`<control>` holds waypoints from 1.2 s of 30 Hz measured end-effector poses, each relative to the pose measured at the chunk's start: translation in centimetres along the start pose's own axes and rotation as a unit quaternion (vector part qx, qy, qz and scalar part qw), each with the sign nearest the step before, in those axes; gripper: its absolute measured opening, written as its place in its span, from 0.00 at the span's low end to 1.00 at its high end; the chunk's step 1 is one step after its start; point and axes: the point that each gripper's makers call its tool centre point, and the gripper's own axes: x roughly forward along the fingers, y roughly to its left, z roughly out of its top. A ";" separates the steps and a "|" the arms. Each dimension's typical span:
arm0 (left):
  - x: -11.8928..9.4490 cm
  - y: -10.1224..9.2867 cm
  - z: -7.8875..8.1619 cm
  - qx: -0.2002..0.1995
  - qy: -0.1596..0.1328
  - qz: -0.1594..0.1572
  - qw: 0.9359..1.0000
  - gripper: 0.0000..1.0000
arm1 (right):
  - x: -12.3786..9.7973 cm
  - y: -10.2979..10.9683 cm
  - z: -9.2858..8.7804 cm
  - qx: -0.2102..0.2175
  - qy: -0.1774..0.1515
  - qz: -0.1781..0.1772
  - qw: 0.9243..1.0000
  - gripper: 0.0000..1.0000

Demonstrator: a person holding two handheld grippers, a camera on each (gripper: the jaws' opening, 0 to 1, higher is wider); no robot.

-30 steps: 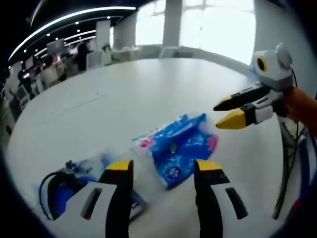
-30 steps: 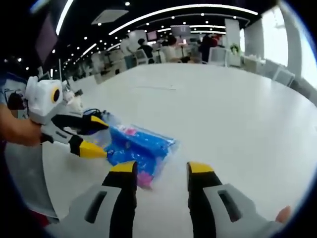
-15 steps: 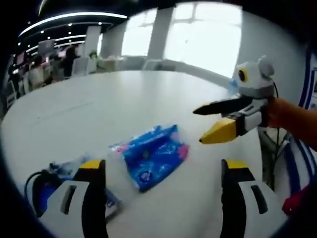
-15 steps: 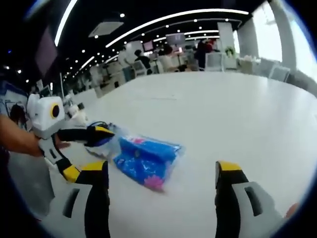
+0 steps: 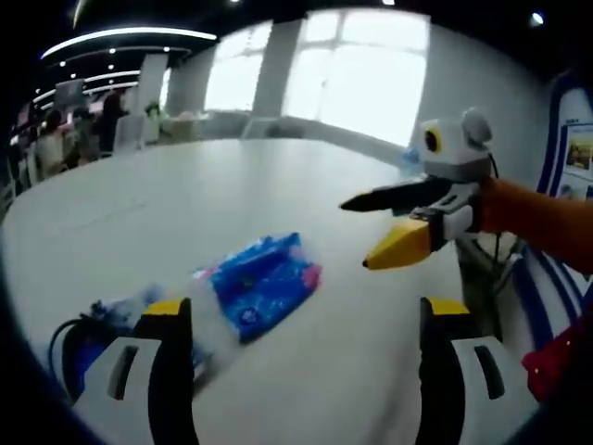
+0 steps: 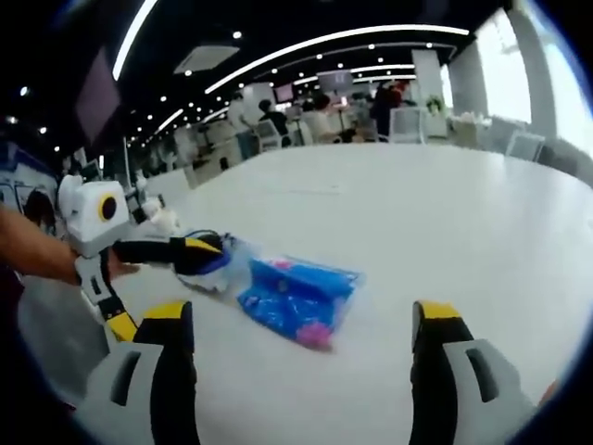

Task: Arrange the tabletop items into an orderly group along one side of the table until the central work area is clear of visible clutter.

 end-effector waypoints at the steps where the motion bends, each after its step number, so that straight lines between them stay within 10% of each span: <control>1: -0.2 0.1 0.0 0.000 -0.002 0.001 1.000 0.99 | -0.1 0.1 0.0 -0.001 0.000 -0.001 1.000 0.97; 16: -7.2 2.4 -0.4 -0.005 -0.017 0.012 1.000 0.99 | -0.1 5.9 2.1 -0.028 -0.007 -0.003 1.000 0.96; 36: -19.7 10.9 -3.9 -0.026 -0.029 0.063 0.997 0.99 | 4.8 16.6 3.8 -0.062 0.003 0.033 0.998 0.95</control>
